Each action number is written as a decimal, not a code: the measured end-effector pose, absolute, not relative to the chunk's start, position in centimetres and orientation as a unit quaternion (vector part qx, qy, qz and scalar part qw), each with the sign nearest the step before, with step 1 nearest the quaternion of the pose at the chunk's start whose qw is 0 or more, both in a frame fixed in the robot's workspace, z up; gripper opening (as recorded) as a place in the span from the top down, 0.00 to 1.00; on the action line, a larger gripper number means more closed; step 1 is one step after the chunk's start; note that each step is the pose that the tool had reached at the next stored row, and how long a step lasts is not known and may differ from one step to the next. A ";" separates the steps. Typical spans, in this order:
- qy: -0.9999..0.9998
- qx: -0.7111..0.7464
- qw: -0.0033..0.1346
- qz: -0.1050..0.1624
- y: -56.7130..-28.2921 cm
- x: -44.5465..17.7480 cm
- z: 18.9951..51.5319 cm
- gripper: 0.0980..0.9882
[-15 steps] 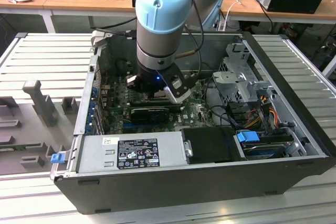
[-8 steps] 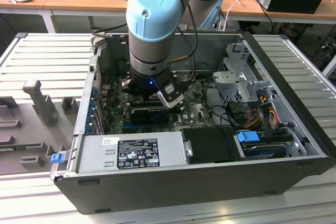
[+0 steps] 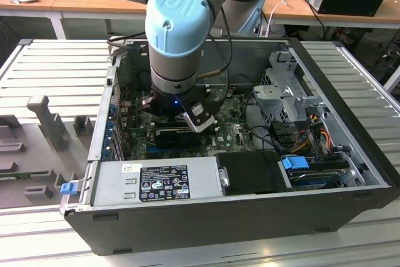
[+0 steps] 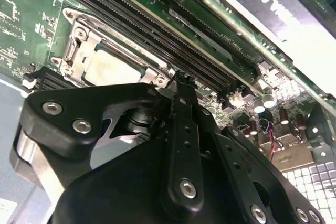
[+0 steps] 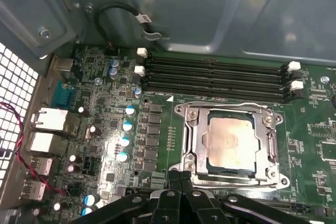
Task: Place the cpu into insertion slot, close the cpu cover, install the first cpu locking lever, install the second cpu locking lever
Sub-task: 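Install the second cpu locking lever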
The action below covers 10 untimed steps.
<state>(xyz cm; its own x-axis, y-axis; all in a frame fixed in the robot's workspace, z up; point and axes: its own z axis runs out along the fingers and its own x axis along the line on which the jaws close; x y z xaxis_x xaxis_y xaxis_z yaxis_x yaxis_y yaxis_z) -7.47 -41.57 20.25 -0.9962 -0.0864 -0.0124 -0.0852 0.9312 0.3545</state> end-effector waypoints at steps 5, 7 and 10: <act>-0.982 0.041 0.001 -0.186 -41.6 -7.5 19.7 0.99; -0.981 0.041 0.001 -0.188 -41.5 -7.5 19.5 0.99; -0.981 0.041 0.001 -0.191 -41.4 -7.5 19.3 0.99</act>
<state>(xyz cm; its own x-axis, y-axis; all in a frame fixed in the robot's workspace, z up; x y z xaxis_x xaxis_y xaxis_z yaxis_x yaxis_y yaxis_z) -7.48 -41.36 19.31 -0.9966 -0.0810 -0.0140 -0.0804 0.9240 0.3740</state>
